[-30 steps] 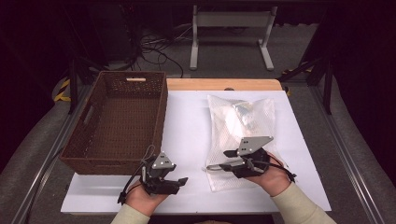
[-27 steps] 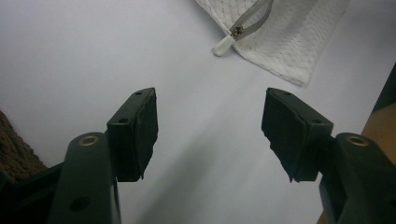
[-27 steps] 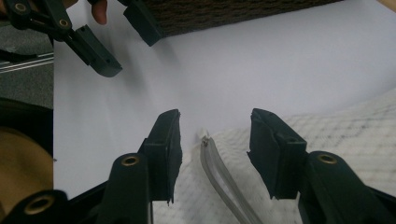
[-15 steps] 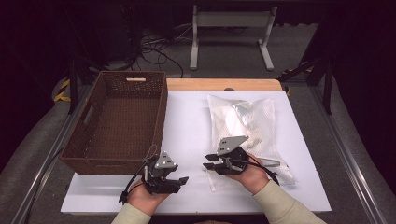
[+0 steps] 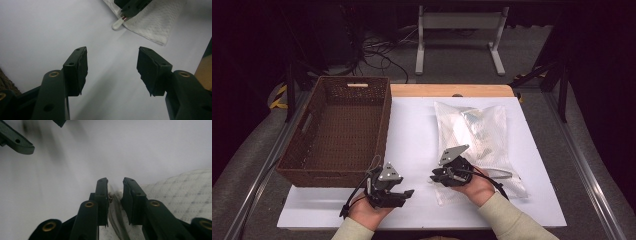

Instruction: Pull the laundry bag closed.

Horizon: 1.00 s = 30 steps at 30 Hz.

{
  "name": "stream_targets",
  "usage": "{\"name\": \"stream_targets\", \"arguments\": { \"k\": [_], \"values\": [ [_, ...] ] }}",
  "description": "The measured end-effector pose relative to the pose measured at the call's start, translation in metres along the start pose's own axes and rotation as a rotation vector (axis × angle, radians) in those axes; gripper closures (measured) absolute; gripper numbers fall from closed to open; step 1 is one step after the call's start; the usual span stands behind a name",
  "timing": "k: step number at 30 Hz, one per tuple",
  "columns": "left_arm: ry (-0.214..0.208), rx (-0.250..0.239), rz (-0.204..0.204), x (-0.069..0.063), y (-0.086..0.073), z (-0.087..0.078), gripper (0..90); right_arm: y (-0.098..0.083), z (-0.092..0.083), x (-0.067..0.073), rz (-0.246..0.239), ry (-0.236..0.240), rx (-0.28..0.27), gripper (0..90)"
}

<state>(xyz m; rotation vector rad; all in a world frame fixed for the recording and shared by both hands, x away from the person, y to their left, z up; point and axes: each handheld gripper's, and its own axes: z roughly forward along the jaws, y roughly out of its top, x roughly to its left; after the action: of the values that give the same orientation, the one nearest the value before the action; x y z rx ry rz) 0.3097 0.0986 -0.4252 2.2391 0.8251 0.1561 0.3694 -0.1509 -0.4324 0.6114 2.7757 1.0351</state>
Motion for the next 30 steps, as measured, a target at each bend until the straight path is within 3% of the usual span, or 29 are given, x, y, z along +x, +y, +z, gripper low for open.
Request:
{"name": "stream_targets", "arguments": {
  "k": [6,12,18,21,30],
  "values": [
    [-0.003,0.005,0.003,0.0,0.0,0.001,42.0,0.001,0.008,0.002,-0.031,0.011,0.022,66.3],
    [-0.002,0.003,-0.001,0.0,-0.001,0.0,41.4,0.001,0.014,0.0,-0.028,0.014,0.032,65.7],
    [-0.003,0.01,-0.003,-0.001,-0.002,0.001,40.7,0.004,0.019,0.005,-0.069,-0.021,0.039,64.5],
    [0.0,0.01,-0.002,0.0,-0.003,0.0,40.4,0.007,0.024,0.009,-0.099,-0.035,0.054,67.6],
    [0.0,0.015,-0.003,0.0,-0.004,0.001,40.0,0.008,0.024,0.007,-0.091,-0.007,0.055,80.1]
  ]
}}
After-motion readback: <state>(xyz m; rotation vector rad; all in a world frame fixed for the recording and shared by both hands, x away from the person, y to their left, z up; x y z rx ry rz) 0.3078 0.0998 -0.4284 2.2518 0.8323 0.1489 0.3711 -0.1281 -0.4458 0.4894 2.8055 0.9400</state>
